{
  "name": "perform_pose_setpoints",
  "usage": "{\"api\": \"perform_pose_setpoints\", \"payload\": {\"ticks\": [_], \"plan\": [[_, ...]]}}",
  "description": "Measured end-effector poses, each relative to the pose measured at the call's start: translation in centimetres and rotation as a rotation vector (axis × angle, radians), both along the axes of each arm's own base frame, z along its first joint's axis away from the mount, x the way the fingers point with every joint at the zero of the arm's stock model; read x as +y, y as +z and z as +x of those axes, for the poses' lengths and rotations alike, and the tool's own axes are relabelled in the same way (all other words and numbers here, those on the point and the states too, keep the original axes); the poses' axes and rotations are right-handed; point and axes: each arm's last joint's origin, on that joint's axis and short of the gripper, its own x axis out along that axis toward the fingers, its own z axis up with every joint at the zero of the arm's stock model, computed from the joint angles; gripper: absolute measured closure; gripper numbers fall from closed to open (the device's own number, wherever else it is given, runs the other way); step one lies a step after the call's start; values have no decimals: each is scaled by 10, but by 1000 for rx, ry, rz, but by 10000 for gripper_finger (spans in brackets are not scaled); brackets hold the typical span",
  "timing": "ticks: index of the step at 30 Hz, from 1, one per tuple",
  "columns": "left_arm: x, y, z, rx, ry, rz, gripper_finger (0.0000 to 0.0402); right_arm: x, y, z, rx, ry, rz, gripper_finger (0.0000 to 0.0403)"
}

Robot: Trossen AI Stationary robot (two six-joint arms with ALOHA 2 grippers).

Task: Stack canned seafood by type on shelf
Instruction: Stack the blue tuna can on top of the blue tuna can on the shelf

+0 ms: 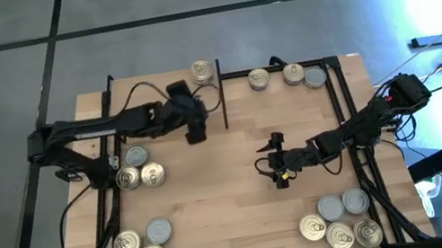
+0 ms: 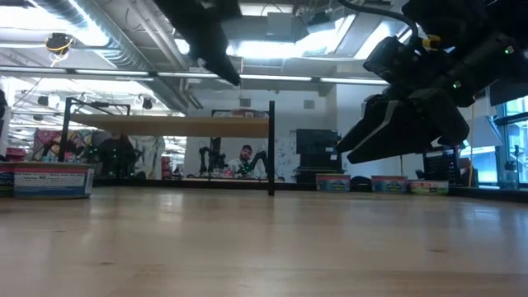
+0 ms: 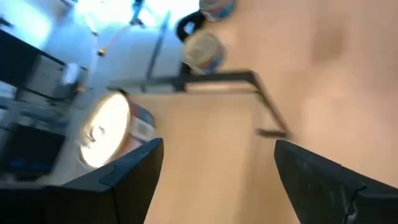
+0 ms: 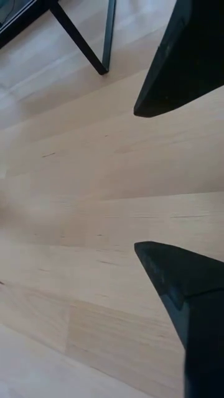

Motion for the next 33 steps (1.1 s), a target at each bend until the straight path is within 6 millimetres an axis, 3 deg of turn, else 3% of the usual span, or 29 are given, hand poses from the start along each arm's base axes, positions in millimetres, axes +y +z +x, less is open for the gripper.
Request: {"api": "perform_pose_setpoints", "payload": {"ticks": [6,15,22,27,33], "plan": [[-39,0,-28,90,40,-161,101,0,0,0,-1,0,0,61],[-74,-41,-68,405,228,-467,149,0,1,0,-6,0,2,61],[-83,-74,-89,541,361,-600,198,0,1,1,-11,0,4,61],[-81,-95,-101,610,397,-592,225,0,1,1,-16,-3,9,61],[-80,-112,-102,580,368,-600,240,0,2,1,-24,-24,-3,61]]}}
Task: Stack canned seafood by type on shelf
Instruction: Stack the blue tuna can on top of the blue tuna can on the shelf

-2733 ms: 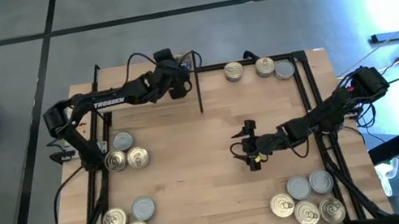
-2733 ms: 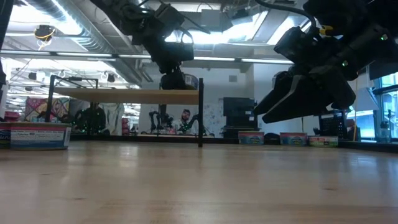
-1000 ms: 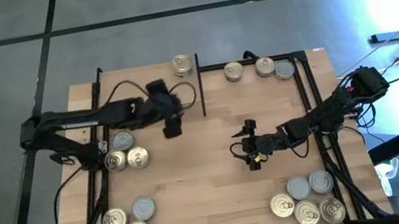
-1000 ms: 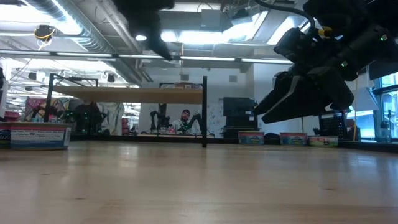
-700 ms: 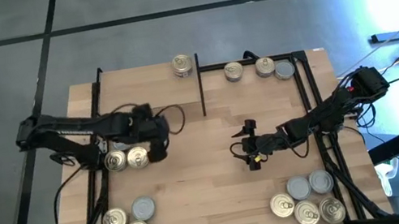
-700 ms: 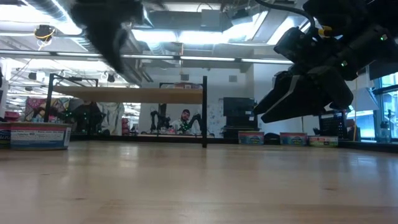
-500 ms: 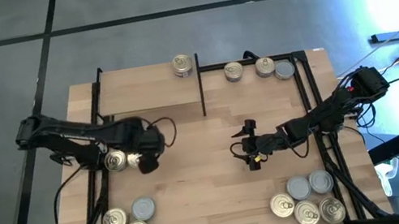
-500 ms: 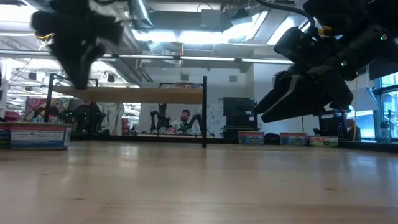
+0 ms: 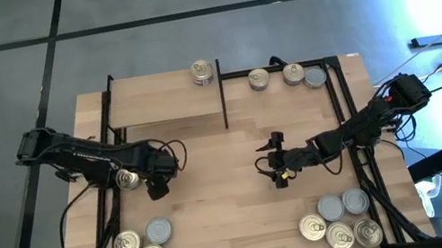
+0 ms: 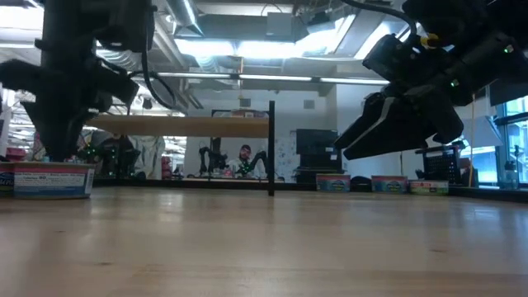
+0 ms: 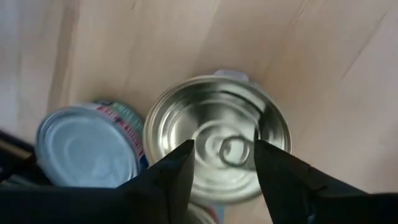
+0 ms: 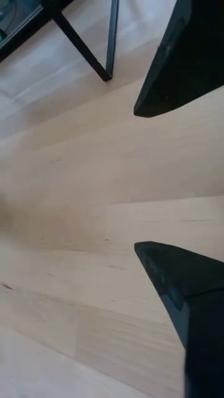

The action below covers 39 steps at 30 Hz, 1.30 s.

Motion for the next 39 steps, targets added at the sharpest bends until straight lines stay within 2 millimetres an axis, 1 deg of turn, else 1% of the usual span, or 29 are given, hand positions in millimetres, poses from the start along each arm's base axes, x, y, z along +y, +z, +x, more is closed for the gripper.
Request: {"api": "perform_pose_setpoints", "payload": {"ticks": [5,9,16,21,26,32,39], "plan": [[-1,-8,3,-29,-52,-14,249,0,0,0,-1,-7,-5,61],[-3,-8,16,-142,-85,-44,255,0,0,0,-3,-7,-4,61],[-6,-10,33,-291,-201,-70,259,0,0,0,-3,-8,-3,61],[-8,-20,47,-312,-284,-56,258,0,0,0,-3,-8,-3,61],[-11,-27,65,-426,-337,-43,258,0,0,0,-3,-8,-3,61],[-12,-28,80,-560,-372,-2,258,0,0,0,-4,-5,-8,61],[-15,-46,102,-644,-417,27,258,0,1,0,-10,-4,-6,61]]}}
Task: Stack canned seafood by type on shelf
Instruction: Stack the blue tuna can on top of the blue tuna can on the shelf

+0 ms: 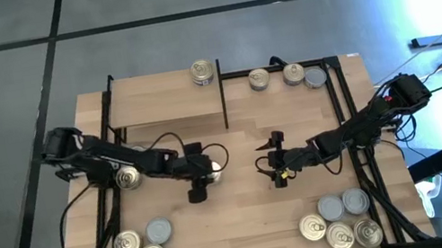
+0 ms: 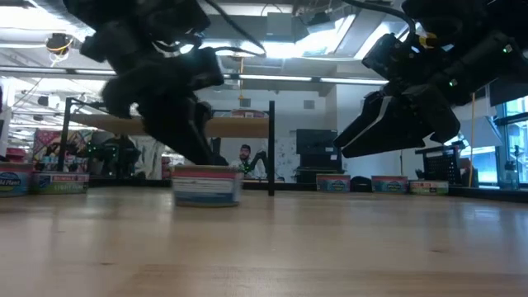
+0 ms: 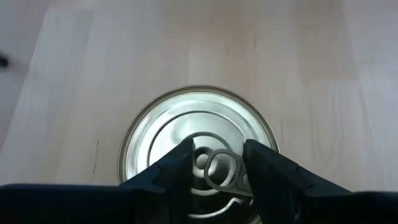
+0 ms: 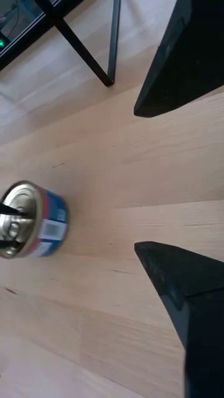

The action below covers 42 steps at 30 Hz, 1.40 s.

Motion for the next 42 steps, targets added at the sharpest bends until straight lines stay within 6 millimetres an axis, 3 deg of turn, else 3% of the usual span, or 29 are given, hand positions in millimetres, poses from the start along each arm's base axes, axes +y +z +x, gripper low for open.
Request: {"api": "perform_pose_setpoints", "payload": {"ticks": [9,12,15,17,19,31,42], "plan": [[-6,-8,33,-188,10,-40,258,0,0,0,-5,-6,-8,61],[-7,3,38,-186,16,-46,258,0,1,0,-9,-6,-6,61],[-7,25,38,-192,34,-68,258,0,3,2,-36,-6,3,61],[-6,40,32,-194,43,-76,259,1,5,3,-56,-6,9,61],[-7,41,25,-168,47,-61,262,1,7,4,-79,-5,16,61],[-1,9,3,-266,31,-13,295,1,17,12,-157,18,6,61],[0,-8,-6,-271,34,-19,313,-11,6,42,-106,70,56,61]]}}
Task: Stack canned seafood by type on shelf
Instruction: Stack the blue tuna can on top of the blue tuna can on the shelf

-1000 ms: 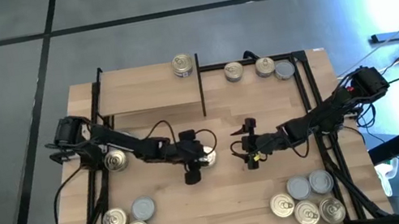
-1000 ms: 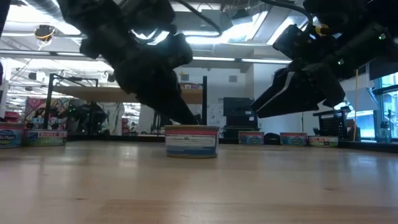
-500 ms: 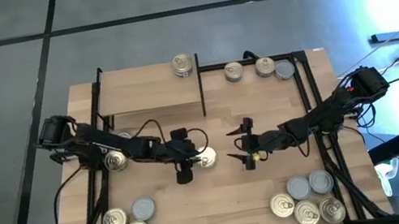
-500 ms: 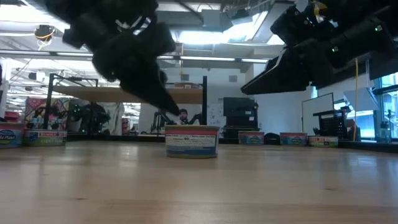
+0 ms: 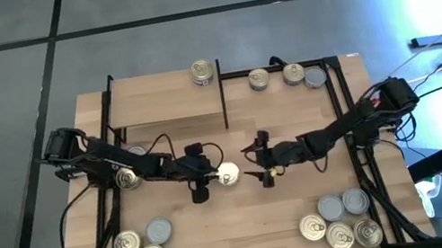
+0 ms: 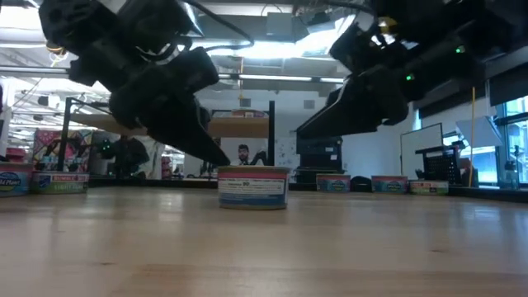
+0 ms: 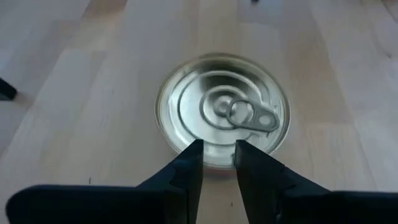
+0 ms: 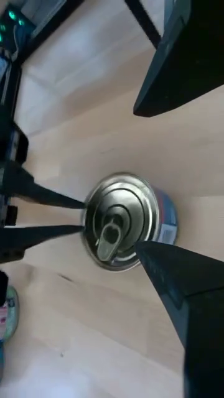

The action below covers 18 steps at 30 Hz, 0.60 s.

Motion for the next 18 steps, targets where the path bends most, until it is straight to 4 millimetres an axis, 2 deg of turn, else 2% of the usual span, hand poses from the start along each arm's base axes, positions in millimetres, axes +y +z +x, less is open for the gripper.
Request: {"api": "perform_pose_setpoints", "payload": {"ticks": [7,10,18], "plan": [[0,-2,3,-49,-8,-5,314,6,-4,21,15,96,-55,61],[2,-5,1,-17,-3,0,314,9,-6,26,34,163,-87,61],[5,-10,3,-3,20,1,314,11,-8,25,92,306,-290,61]]}}
